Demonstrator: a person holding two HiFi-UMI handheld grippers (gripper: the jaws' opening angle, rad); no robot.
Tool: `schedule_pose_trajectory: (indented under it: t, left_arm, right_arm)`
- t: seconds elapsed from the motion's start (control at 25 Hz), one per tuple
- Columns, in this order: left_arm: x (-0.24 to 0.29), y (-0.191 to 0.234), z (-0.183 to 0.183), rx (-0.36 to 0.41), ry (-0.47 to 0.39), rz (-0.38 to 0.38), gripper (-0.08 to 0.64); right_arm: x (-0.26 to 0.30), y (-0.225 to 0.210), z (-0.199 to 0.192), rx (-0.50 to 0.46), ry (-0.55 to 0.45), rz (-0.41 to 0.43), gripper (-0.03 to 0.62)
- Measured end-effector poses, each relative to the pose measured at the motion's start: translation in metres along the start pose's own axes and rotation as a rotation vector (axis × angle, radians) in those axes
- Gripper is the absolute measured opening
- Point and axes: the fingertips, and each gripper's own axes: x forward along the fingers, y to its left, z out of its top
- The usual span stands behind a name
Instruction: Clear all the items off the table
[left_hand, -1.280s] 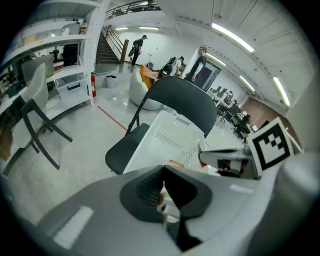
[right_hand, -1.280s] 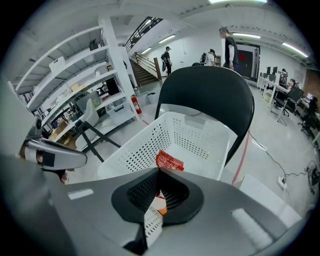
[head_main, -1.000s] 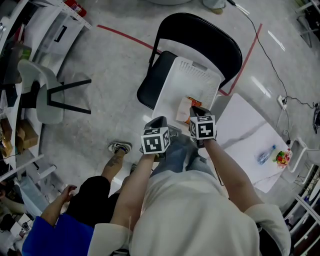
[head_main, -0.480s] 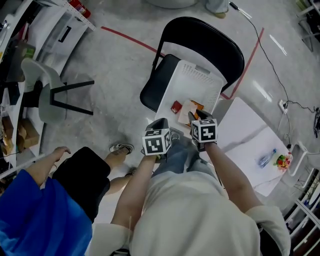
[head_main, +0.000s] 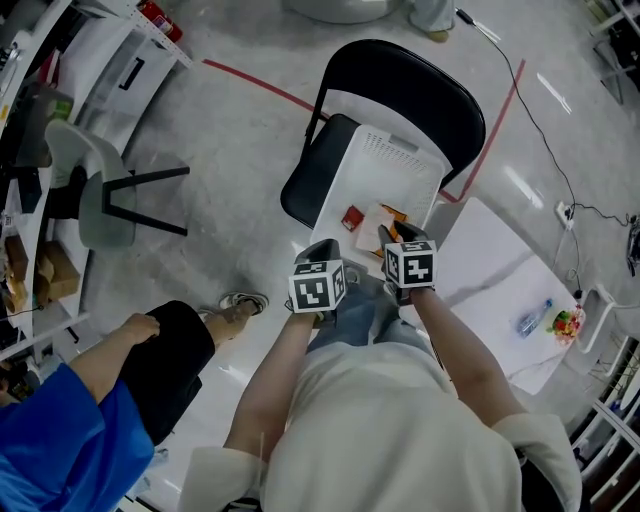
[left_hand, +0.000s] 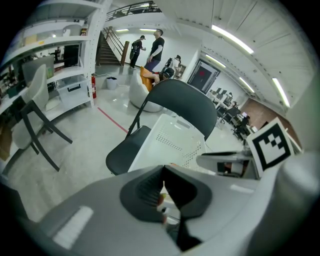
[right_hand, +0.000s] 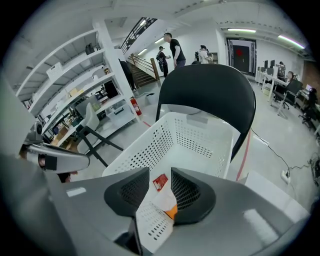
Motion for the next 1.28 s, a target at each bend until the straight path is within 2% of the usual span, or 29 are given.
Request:
schedule_pose_trajectory:
  t: [0.48,0.88,1.04,1.28]
  left_arm:
    - [-0.002,-0.007,0.002,0.016,-0.006,-0.023,0.008]
    - [-0.003,-0.029,0.000,0.108,0.010,-0.069,0.009]
    - [-0.002,-0.047,-0.005,0.165,0.026,-0.101,0.009]
    - [-0.001,-0.085,-0.017,0.248,0.035,-0.145,0.009]
  right_arm:
    - [-0.012,-0.005,-0.002,0.021,-0.019,-0.028,0.133]
    - [-0.042,-0.016,-0.009,0.105,-0.082,-0.076,0.124]
    - [-0.062,-0.024,-0.021,0.158,-0.110,-0.094,0.101]
    - [-0.100,-0.043,-0.052,0.219,-0.149,-0.145,0.019]
